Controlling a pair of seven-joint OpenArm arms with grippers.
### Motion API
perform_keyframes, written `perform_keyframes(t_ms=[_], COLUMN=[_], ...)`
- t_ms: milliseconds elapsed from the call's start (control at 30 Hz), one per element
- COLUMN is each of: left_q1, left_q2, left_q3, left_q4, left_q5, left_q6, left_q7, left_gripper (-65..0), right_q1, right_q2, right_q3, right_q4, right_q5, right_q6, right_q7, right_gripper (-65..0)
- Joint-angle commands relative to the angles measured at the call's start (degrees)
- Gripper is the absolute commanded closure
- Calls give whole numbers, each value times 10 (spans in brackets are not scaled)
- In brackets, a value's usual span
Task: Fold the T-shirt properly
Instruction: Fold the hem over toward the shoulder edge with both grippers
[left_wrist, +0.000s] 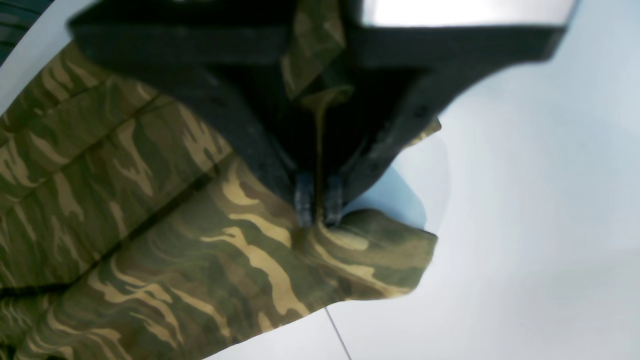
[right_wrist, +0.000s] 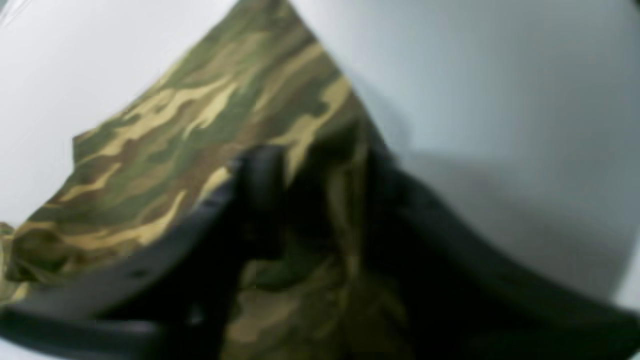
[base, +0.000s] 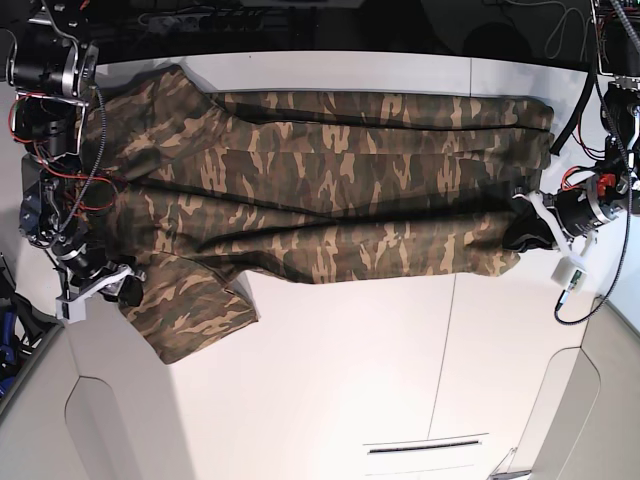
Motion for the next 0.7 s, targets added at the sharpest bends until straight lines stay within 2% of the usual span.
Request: perform_keyframes(t_ms=[0, 67, 100, 200, 400, 500, 667], left_q1=[-9, -9, -10, -13, -30, -31, -31], left_q2=[-10, -9, -9, -11, -37, -50, -51], left_q3=[-5, -5, -5, -5, -6, -6, -6], left_q4=[9, 9, 9, 9, 10, 13, 14], left_q5=[-9, -9, -10, -11, -16, -30, -42], left_q6=[-5, -5, -5, -5, -5, -5, -5], left_q7=[-12, -12, -13, -18, -29, -26, -7], left_gripper=[0, 0, 0, 0, 0, 0, 0], right_q1=[14, 21, 25, 45, 94, 122, 152], right_q2=[5, 1, 0, 0, 7, 14, 15], right_q3=[0, 0, 0, 0, 0, 0, 0], right_q4=[8, 8, 8, 10, 67, 91, 94], right_q5=[-1, -1, -1, 0, 2, 33, 94], right_q6=[11, 21, 26, 28, 30, 31, 32], right_q7=[-3, -3, -3, -8, -41, -87, -185], right_gripper=[-132, -19, 0, 0, 0, 0, 0])
